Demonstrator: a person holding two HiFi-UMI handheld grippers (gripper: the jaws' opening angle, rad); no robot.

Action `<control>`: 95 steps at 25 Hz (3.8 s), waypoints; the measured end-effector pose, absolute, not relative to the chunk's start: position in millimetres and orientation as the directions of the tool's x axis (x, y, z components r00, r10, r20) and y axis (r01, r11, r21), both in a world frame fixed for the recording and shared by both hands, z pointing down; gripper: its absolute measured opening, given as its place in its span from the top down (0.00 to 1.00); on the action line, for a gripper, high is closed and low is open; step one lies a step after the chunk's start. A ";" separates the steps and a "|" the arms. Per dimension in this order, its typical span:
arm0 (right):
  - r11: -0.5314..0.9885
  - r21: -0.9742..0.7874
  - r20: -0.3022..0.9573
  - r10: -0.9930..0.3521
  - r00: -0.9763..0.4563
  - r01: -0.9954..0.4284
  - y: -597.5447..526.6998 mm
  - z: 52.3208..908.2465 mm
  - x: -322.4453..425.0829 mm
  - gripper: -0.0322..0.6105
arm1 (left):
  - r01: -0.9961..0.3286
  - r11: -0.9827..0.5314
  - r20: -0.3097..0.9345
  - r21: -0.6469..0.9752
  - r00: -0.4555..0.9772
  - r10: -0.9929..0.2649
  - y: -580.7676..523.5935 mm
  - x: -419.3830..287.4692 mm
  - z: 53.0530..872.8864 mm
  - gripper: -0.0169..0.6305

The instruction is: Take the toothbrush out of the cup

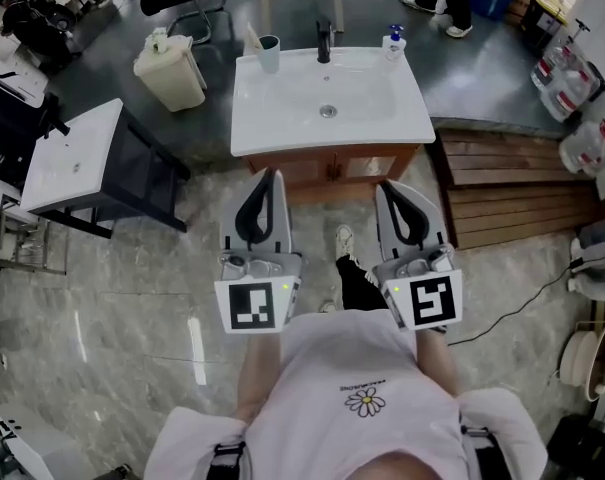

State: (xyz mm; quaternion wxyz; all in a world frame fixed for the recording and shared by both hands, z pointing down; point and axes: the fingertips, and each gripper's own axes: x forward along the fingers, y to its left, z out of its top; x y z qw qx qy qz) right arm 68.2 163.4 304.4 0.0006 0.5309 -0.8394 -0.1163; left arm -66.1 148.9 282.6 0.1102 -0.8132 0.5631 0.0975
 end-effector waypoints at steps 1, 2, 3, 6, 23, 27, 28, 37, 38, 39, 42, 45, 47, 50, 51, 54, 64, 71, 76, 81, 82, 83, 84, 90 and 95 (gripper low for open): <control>0.413 0.195 -0.126 -0.889 -0.441 -0.889 155.1 304.7 68.8 0.93 | -0.939 -0.337 -0.281 -0.072 0.343 -0.896 141.9 -65.5 283.7 0.95; 0.419 0.197 -0.132 -0.885 -0.447 -0.887 145.7 304.7 69.6 0.93 | -0.941 -0.331 -0.278 -0.075 0.338 -0.899 133.5 -64.8 284.9 0.95; 0.424 0.199 -0.140 -0.880 -0.454 -0.883 135.2 304.5 70.4 0.93 | -0.943 -0.324 -0.277 -0.078 0.333 -0.901 123.9 -64.0 285.6 0.95; 0.435 0.188 -0.151 -0.873 -0.464 -0.880 101.0 305.3 73.8 0.93 | -0.949 -0.306 -0.278 -0.076 0.314 -0.908 92.3 -62.1 284.2 0.95; 0.467 0.178 -0.134 -0.860 -0.492 -0.866 -123.0 300.1 105.4 0.93 | -0.962 -0.197 -0.274 -0.189 0.244 -0.930 -111.4 -41.3 258.8 0.95; 0.491 0.176 -0.114 -0.851 -0.513 -0.853 -168.9 302.2 106.1 0.93 | -0.962 -0.186 -0.249 -0.201 0.234 -0.940 -159.1 -34.3 261.8 0.95; 0.500 0.172 -0.111 -0.846 -0.521 -0.849 -178.3 301.9 104.9 0.93 | -0.962 -0.178 -0.245 -0.210 0.228 -0.942 -167.7 -34.9 262.1 0.95; 0.519 0.174 -0.081 -0.839 -0.538 -0.837 -232.0 305.5 78.1 0.93 | -0.981 -0.136 -0.225 -0.138 0.165 -0.960 -219.7 -64.5 273.0 0.95; 0.511 0.180 -0.077 -0.844 -0.530 -0.840 -236.8 305.0 77.2 0.93 | -0.981 -0.143 -0.225 -0.132 0.170 -0.959 -226.8 -66.6 272.4 0.95; 0.500 0.180 -0.076 -0.851 -0.519 -0.847 -241.6 303.7 76.8 0.93 | -0.979 -0.152 -0.228 -0.135 0.179 -0.957 -233.8 -68.2 270.2 0.95; 0.468 0.171 -0.081 -0.870 -0.486 -0.867 -252.2 298.8 75.6 0.93 | -0.977 -0.175 -0.244 -0.122 0.201 -0.949 -248.7 -73.2 259.7 0.95; 0.442 0.182 -0.085 -0.883 -0.462 -0.879 -264.2 296.3 73.7 0.93 | -0.976 -0.190 -0.256 -0.111 0.213 -0.943 -261.6 -78.0 253.3 0.95; 0.435 0.172 -0.092 -0.886 -0.454 -0.884 -269.8 294.3 70.6 0.93 | -0.975 -0.197 -0.256 -0.104 0.217 -0.942 -267.7 -82.0 252.1 0.95; 0.430 0.177 -0.090 -0.889 -0.450 -0.885 -274.7 296.2 65.5 0.93 | -0.972 -0.202 -0.255 -0.119 0.226 -0.940 -275.6 -88.7 255.4 0.95; 0.429 0.177 -0.085 -0.890 -0.448 -0.886 -276.2 297.8 64.2 0.93 | -0.970 -0.202 -0.254 -0.132 0.230 -0.939 -277.9 -91.0 256.7 0.95; 0.437 0.171 -0.067 -0.889 -0.453 -0.883 -281.5 301.5 61.2 0.93 | -0.970 -0.196 -0.259 -0.145 0.229 -0.939 -281.7 -97.0 256.2 0.95; 0.548 0.226 -0.020 -0.824 -0.566 -0.805 -311.7 305.4 -7.1 0.93 | -0.983 -0.132 -0.239 -0.131 0.160 -0.958 -281.1 -137.9 264.1 0.95; 0.606 0.260 0.008 -0.779 -0.626 -0.751 -337.3 305.4 -66.8 0.81 | -0.996 -0.072 -0.208 -0.053 0.081 -0.975 -275.9 -172.2 275.6 0.95; 0.636 0.225 0.070 -0.766 -0.639 -0.738 -356.4 325.1 -104.3 0.71 | -0.998 -0.045 -0.180 -0.035 0.051 -0.982 -273.7 -193.2 285.2 0.95; 0.644 0.144 0.172 -0.764 -0.622 -0.751 -380.4 370.4 -134.5 0.66 | -1.000 -0.013 -0.158 -0.021 0.017 -0.987 -270.3 -213.5 295.4 0.95; 0.637 0.127 0.191 -0.768 -0.611 -0.761 -385.7 380.1 -138.7 0.66 | -1.000 -0.007 -0.153 -0.017 0.010 -0.988 -270.4 -217.4 297.5 0.95; 0.628 0.108 0.212 -0.772 -0.599 -0.771 -390.6 389.8 -142.6 0.66 | -1.000 -0.002 -0.149 -0.013 0.004 -0.989 -270.3 -221.1 299.6 0.95; 0.618 0.091 0.233 -0.775 -0.587 -0.781 -394.8 399.1 -146.3 0.66 | -1.000 0.004 -0.144 -0.010 -0.002 -0.990 -270.1 -224.5 301.7 0.95; 0.555 0.089 0.320 -0.802 -0.504 -0.827 -413.1 437.5 -157.6 0.66 | -1.000 0.025 -0.110 0.004 -0.026 -0.994 -269.9 -234.7 316.1 0.95; 0.512 0.088 0.377 -0.811 -0.448 -0.854 -424.4 456.9 -161.1 0.72 | -0.999 0.031 -0.089 0.007 -0.032 -0.996 -270.5 -240.3 328.0 0.95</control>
